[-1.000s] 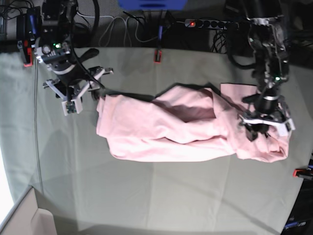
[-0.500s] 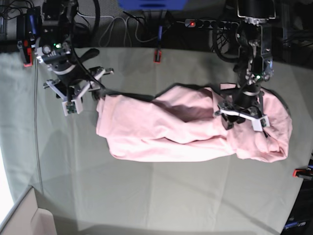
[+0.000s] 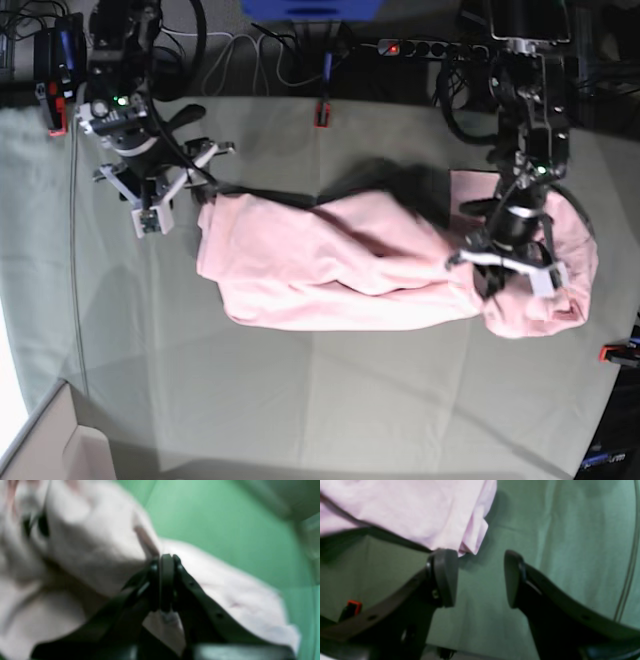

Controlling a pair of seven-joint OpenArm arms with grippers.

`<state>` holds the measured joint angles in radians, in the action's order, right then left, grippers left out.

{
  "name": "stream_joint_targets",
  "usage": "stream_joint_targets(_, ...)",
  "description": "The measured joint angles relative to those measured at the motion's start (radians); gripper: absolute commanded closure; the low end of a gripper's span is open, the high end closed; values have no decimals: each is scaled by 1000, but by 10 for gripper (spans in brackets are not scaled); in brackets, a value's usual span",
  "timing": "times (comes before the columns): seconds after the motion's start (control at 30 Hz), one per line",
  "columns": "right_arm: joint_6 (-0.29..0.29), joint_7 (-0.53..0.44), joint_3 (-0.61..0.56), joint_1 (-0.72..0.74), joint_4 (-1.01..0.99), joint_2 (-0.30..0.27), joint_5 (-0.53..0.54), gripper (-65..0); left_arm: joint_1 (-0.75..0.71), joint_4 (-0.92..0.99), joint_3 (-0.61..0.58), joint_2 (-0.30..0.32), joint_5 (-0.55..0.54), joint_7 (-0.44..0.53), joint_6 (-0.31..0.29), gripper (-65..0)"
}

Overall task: Layout the t-shirt on the table in an organized manner, then fold the t-shirt properly
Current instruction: 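Pull the t-shirt apart with both grippers, stretching it across the table, then lift the t-shirt high with both grippers and shake it out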

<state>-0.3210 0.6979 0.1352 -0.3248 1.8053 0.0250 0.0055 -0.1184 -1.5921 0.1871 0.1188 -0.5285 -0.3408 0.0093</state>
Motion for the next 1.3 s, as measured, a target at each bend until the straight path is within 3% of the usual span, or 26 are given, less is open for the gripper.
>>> stream_joint_targets(0.3,0,-2,0,21,-8,0,-1,-302,93,-116,-2,0,4,-7,6,0)
stream_joint_targets(0.7,0,-1,-10,47,-6,-2,-3,-308,122,-118,-5,-3,0,-10,3,0)
stream_joint_targets(1.03,0,3,-126,59,-8,-8,-4,-420,-101,-148,171,35,-69,-9,0,0)
stream_joint_targets(1.3,0,-1,-181,179,-173,-8,0,-426,-233,-134,256,31,-82,-11,-6,0)
